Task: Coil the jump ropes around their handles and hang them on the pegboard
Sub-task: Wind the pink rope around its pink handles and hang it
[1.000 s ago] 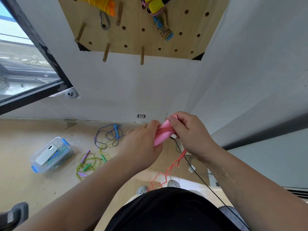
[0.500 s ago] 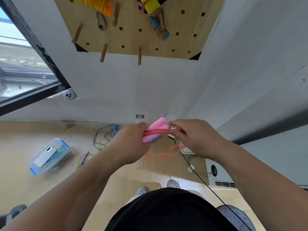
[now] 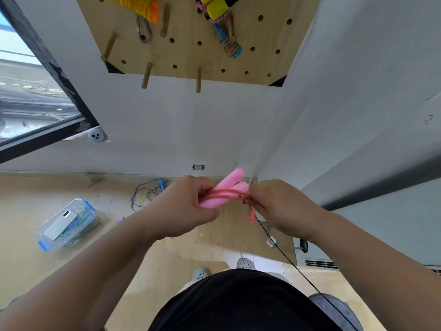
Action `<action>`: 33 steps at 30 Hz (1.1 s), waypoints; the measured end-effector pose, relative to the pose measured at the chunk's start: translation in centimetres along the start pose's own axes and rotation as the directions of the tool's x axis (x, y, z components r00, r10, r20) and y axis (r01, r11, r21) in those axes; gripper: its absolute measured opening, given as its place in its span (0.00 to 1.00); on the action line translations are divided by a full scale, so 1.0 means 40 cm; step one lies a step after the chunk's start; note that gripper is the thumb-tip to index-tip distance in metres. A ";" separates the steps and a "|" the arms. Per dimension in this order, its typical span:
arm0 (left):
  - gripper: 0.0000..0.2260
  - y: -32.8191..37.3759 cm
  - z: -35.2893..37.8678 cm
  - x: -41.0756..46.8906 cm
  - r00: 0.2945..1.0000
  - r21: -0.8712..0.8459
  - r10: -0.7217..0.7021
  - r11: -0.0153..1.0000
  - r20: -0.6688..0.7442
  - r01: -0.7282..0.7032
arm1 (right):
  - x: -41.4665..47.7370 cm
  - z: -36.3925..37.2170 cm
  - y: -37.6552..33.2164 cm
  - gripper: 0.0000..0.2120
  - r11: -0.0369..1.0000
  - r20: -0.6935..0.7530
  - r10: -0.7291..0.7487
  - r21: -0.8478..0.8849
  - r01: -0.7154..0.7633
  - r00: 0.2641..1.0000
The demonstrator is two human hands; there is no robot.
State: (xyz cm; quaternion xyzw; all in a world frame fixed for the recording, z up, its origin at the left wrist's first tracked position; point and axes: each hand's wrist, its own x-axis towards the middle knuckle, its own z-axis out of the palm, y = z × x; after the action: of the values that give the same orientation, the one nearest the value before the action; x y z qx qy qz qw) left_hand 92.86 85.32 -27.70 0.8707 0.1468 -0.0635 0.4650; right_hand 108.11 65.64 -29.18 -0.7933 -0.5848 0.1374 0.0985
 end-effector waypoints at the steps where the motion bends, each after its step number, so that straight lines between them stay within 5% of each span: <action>1: 0.05 0.003 -0.003 -0.003 0.999 0.003 0.014 1.000 0.032 -0.014 | 0.004 0.001 -0.001 0.17 1.000 0.030 -0.022 -0.008 0.022 0.999; 8: 0.08 0.023 -0.015 -0.024 0.948 0.200 0.165 0.954 0.273 -0.223 | 0.039 -0.013 0.007 0.09 0.937 0.117 -0.297 -0.153 0.313 0.948; 11: 0.10 0.029 -0.003 -0.028 0.933 0.327 0.120 0.915 0.338 -0.236 | 0.079 -0.038 0.013 0.07 0.794 0.236 -0.456 -0.328 0.512 0.858; 15: 0.09 0.016 0.002 -0.017 0.945 0.471 0.024 0.863 0.327 -0.185 | 0.128 -0.077 -0.007 0.05 0.688 0.329 -0.493 -0.419 0.593 0.805; 25: 0.07 -0.002 0.027 0.010 0.986 0.650 -0.014 0.754 0.168 -0.100 | 0.146 -0.108 -0.054 0.08 0.727 0.428 -0.257 -0.506 0.465 0.867; 29: 0.10 -0.006 0.027 0.029 0.999 0.682 0.000 0.731 0.048 -0.032 | 0.131 -0.122 -0.079 0.11 0.849 0.377 -0.078 -0.461 0.259 0.923; 33: 0.10 -0.012 0.017 0.057 0.995 0.618 -0.041 0.781 -0.096 0.092 | 0.114 -0.113 -0.086 0.07 0.915 0.181 -0.005 -0.396 0.077 0.984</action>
State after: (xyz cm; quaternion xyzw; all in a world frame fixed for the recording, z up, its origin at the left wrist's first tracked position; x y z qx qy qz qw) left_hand 94.90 85.46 -29.04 0.9713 0.1662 -0.0908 0.1441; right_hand 107.78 71.04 -24.31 -0.7689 -0.6235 0.0819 -0.1154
